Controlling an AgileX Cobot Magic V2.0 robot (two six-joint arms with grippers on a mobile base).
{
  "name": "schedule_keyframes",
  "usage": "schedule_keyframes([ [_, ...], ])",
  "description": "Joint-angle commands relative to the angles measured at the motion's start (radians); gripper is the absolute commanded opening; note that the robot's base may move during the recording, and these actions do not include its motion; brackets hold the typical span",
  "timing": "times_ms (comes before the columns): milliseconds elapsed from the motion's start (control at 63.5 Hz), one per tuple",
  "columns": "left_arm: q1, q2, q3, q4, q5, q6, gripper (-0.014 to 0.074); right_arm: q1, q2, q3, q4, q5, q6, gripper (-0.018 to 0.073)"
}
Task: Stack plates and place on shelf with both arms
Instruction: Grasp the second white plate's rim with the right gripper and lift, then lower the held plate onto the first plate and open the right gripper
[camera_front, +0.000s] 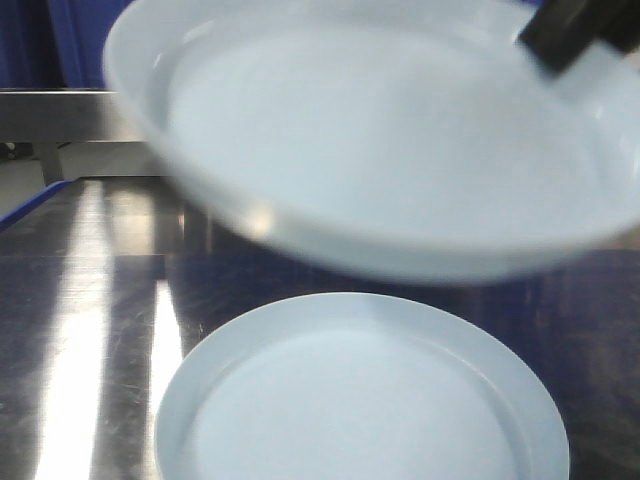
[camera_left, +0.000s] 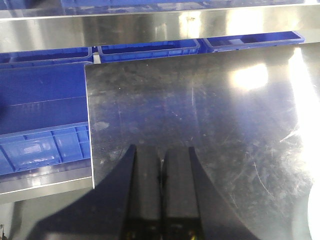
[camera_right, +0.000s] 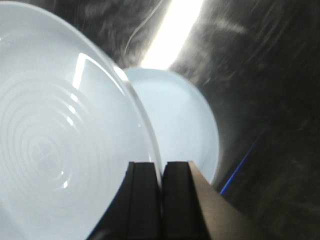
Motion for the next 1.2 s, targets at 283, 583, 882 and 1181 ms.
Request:
schedule_keyframes([
  [283, 0.0, -0.001, -0.029, -0.015, -0.087, -0.011, 0.0084, 0.034, 0.141, 0.038, 0.014, -0.069, -0.01, 0.0057],
  [583, 0.0, -0.001, -0.029, -0.015, -0.087, -0.011, 0.0084, 0.034, 0.204, 0.038, -0.029, -0.088, -0.01, 0.0057],
  [882, 0.0, -0.001, -0.029, -0.015, -0.087, -0.011, 0.0084, 0.034, 0.236, 0.038, -0.045, -0.081, -0.01, 0.0067],
  [1181, 0.0, -0.001, -0.029, -0.015, -0.087, -0.011, 0.0084, 0.034, 0.236, 0.036, -0.045, -0.084, -0.01, 0.041],
])
